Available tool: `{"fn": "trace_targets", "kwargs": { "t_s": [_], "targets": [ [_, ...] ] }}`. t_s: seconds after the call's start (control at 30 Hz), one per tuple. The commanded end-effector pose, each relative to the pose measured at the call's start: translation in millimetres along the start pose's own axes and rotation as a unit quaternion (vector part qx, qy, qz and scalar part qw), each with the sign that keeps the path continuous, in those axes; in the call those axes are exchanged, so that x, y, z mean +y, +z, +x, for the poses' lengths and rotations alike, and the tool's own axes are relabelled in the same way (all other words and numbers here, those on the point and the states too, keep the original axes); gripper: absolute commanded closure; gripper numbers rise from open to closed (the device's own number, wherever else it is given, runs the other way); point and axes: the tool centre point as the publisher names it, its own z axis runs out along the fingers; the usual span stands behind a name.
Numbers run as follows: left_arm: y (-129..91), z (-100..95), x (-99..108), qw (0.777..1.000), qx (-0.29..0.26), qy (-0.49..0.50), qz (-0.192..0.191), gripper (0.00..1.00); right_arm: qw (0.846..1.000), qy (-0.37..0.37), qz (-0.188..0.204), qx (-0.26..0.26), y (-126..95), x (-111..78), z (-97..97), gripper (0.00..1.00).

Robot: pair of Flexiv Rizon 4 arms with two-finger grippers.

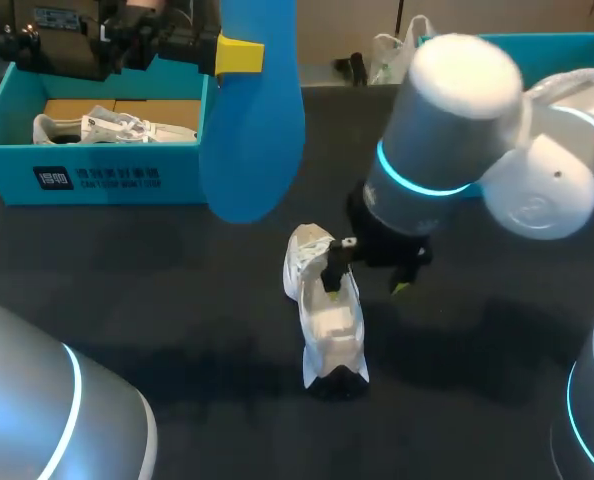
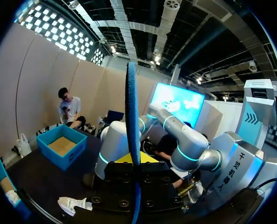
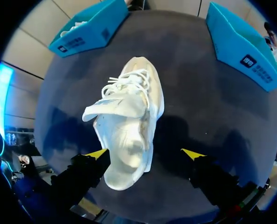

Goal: Take the shoe out of the shoebox, open the shoe tongue, remove and reinsert the insole, then place the shoe into the shoebox

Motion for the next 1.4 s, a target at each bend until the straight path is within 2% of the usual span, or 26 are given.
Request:
{"fn": "trace_targets", "kwargs": {
  "t_s": [0.03,0.2,0.27,0.43,0.47,0.5,0.63,1.03,1.07,1.1,1.13,1.27,1.4],
  "targets": [
    [1.8,-1.2,-1.1,1.000,0.000,0.000,-0.001,1.00,1.000,0.000,-0.008,0.017,-11.2,-7.7,-13.1,0.00],
    [1.8,-1.2,-1.1,1.000,0.000,0.000,-0.001,1.00,1.000,0.000,-0.008,0.017,-11.2,-7.7,-13.1,0.00],
    [1.8,-1.2,-1.1,1.000,0.000,0.000,-0.001,1.00,0.999,0.011,-0.028,0.041,-21.7,-4.0,-17.6,0.00],
    [1.8,-1.2,-1.1,1.000,0.000,0.000,-0.001,1.00,0.998,0.019,-0.008,0.064,-56.1,1.1,-40.8,0.00],
    [1.8,-1.2,-1.1,1.000,0.000,0.000,-0.001,1.00,0.996,0.018,-0.025,0.089,-72.6,3.4,-46.2,0.00],
    [1.8,-1.2,-1.1,1.000,0.000,0.000,-0.001,1.00,0.996,0.017,-0.031,0.084,-80.6,3.2,-50.0,0.00],
    [1.8,-1.2,-1.1,1.000,0.000,0.000,-0.001,1.00,0.977,0.042,-0.088,0.188,-109.5,7.7,-58.8,0.00],
    [1.8,-1.2,-1.1,1.000,0.000,0.000,-0.001,1.00,0.977,0.042,-0.088,0.188,-109.5,7.7,-58.8,0.00],
    [1.8,-1.2,-1.1,1.000,0.000,0.000,-0.001,1.00,0.974,0.032,-0.076,0.210,-109.8,13.9,-55.4,0.00],
    [1.8,-1.2,-1.1,1.000,0.000,0.000,-0.001,1.00,0.974,0.028,-0.082,0.210,-112.4,18.6,-53.5,0.00],
    [1.8,-1.2,-1.1,1.000,0.000,0.000,-0.001,1.00,0.967,0.035,-0.091,0.234,-116.1,23.4,-51.5,0.00],
    [1.8,-1.2,-1.1,1.000,0.000,0.000,-0.001,1.00,0.955,0.028,-0.102,0.276,-126.6,34.4,-39.8,0.00],
    [1.8,-1.2,-1.1,1.000,0.000,0.000,-0.001,1.00,0.946,0.021,-0.085,0.311,-129.6,43.2,-23.3,0.00]
  ]
}}
